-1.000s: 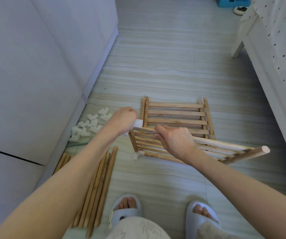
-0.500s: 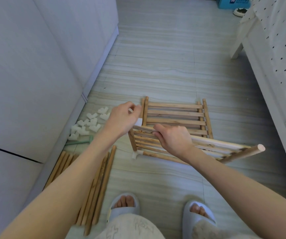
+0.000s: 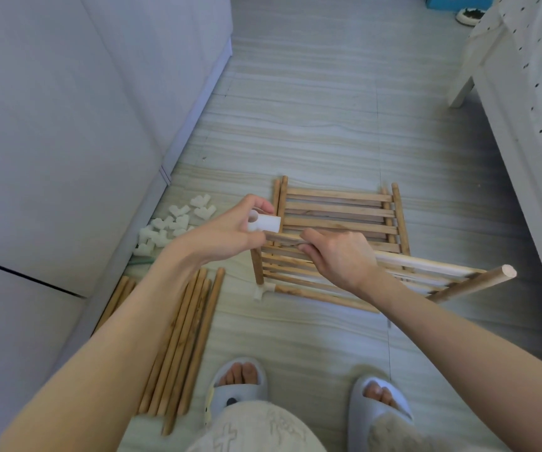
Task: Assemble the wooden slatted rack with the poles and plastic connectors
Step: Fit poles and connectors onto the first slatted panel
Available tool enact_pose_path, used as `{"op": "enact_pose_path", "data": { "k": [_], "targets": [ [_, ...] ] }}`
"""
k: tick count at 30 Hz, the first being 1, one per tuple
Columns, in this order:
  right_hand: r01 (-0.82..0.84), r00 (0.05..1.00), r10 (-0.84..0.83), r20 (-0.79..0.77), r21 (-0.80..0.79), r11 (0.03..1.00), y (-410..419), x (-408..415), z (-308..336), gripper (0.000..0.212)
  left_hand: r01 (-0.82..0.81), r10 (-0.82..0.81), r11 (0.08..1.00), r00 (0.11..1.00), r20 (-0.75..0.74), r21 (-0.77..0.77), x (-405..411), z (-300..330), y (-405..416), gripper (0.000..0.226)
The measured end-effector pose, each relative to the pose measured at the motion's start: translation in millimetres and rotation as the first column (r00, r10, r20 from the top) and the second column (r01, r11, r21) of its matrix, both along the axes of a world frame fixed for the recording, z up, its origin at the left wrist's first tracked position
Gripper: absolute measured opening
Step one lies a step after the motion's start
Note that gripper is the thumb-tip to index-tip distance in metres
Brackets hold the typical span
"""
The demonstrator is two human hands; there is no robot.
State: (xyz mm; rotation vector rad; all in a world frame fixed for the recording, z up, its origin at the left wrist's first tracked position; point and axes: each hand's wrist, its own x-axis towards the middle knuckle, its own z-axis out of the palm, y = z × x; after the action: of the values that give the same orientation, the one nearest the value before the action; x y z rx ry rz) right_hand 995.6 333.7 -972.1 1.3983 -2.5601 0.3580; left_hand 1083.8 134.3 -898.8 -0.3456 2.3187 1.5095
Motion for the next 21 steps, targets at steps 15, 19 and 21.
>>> {"op": "enact_pose_path", "data": {
  "k": [15, 19, 21],
  "targets": [
    [0.004, 1.0, -0.004, 0.006, -0.02, 1.0, 0.7, 2.4, 2.6, 0.037, -0.321, 0.435, 0.755, 0.898, -0.069, 0.572, 31.0, -41.2, -2.9, 0.06],
    [0.014, 0.999, -0.015, -0.034, -0.036, 0.999, -1.7, 2.4, 6.7, 0.032, -0.771, 0.765, 0.628, 0.637, 0.099, 0.107, 53.2, -139.4, -13.0, 0.026],
    [0.009, 0.999, -0.011, -0.041, -0.035, 0.999, -2.6, 1.7, 6.7, 0.029, -0.649, 0.686, 0.726, 0.707, 0.171, -0.229, 67.7, -185.5, -16.2, 0.026]
  ]
}}
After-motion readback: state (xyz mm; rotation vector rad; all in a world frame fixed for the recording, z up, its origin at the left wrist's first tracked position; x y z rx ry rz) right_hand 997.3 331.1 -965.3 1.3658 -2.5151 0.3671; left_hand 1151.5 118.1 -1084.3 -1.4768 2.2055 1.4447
